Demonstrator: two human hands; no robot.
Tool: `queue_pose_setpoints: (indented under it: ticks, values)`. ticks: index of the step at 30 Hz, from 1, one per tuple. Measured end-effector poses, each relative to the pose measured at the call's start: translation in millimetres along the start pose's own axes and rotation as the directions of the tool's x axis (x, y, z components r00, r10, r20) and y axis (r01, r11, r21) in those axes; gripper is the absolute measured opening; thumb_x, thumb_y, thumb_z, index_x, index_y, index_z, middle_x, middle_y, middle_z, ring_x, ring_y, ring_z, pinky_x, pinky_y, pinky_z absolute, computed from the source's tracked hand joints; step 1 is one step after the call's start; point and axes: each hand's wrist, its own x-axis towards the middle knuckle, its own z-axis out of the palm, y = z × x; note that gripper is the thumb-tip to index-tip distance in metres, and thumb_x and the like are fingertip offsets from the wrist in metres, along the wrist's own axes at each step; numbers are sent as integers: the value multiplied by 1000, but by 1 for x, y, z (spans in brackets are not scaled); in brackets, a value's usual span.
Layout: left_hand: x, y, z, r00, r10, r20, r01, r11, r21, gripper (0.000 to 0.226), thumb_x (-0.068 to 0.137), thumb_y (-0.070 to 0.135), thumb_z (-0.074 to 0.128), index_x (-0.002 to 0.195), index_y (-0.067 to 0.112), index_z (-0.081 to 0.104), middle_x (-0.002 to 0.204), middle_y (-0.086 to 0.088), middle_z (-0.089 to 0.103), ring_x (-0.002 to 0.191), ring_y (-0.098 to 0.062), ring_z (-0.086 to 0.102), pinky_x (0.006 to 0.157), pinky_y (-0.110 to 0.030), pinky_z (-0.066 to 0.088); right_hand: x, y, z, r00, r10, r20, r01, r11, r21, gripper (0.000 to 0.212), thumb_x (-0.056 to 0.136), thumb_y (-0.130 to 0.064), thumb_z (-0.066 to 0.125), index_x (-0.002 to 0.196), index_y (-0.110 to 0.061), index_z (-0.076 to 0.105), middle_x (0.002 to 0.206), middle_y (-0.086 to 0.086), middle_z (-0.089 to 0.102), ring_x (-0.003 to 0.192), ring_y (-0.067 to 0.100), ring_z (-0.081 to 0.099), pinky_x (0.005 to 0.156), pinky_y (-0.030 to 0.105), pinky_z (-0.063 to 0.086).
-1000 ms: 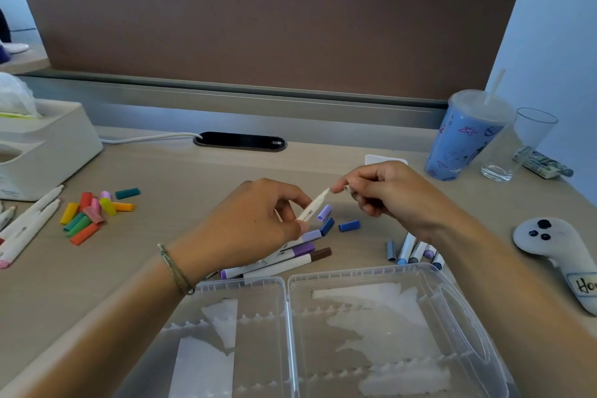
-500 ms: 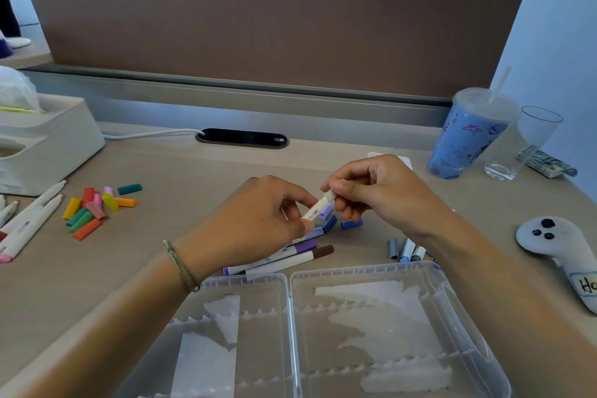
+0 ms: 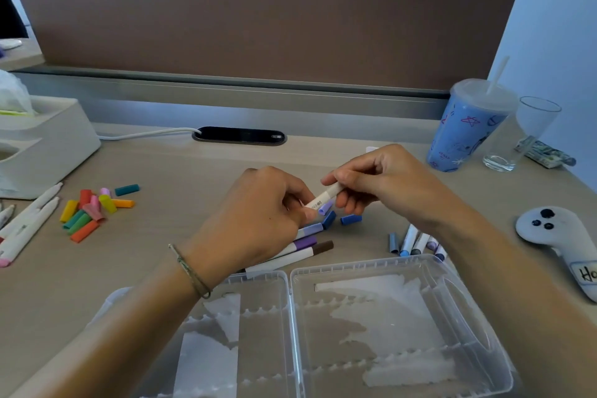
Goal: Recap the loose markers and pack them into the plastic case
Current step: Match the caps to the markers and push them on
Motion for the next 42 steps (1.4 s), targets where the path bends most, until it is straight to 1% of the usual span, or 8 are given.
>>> queue_pose_setpoints:
  ticks: [4,9,14,18,25,34,40,42]
  values:
    - [-1,-10,3,996,-37,81,19,977,214,12,85,33,76,96,30,78,81,18,62,74,-7,58,61,-17,44,-1,10,-30,984,172,-49,-179,948,-265,23,101,-14,61,87,-11,79,68,7,75,59,15,69,58,24,55]
    - [-2,-16,6,988,-73,135,27,949,315,22,78,41,80,98,34,75,85,17,62,79,-7,58,72,-27,53,0,37,-52,871,457,-182,-480,706,-520,18,88,-7,65,75,-1,76,63,10,74,49,16,63,51,25,52]
    - [-2,-16,6,984,-66,164,2,931,366,25,77,37,82,100,37,71,81,18,63,79,-5,58,74,-27,53,3,54,-50,832,445,-332,-546,549,-632,15,77,-17,70,64,-11,69,42,-2,62,36,12,55,51,24,51]
    - [-1,-16,6,979,-82,184,12,935,353,29,75,37,84,101,39,70,81,19,64,79,-5,60,76,-28,55,3,61,-49,832,420,-363,-546,504,-669,23,76,-32,79,68,-16,64,55,-1,66,51,16,63,59,29,54]
    - [0,-17,2,987,-81,142,38,958,283,14,81,38,79,92,39,71,77,18,65,79,-6,61,76,-30,56,3,64,-57,820,419,-389,-564,477,-674,34,79,-36,79,64,-13,60,54,1,64,49,16,59,62,29,54]
    - [1,-20,7,990,-64,124,34,972,232,8,86,38,72,94,37,73,79,18,64,78,-6,61,76,-32,57,12,71,-49,844,381,-379,-535,528,-659,23,76,-27,81,77,-15,61,64,3,71,60,19,68,69,34,61]
    - [0,-19,7,997,-38,65,25,980,196,7,90,32,68,89,36,73,74,18,65,74,-3,61,67,-24,51,9,70,-51,835,418,-357,-550,643,-533,5,82,-11,72,84,-9,68,64,8,75,62,25,76,72,41,65]
    - [0,-16,8,998,-33,51,24,987,161,10,92,31,66,91,36,74,76,19,65,75,-2,61,66,-20,48,8,61,-52,855,388,-345,-515,716,-471,6,82,-8,69,88,-8,68,63,6,75,59,20,75,63,34,63]
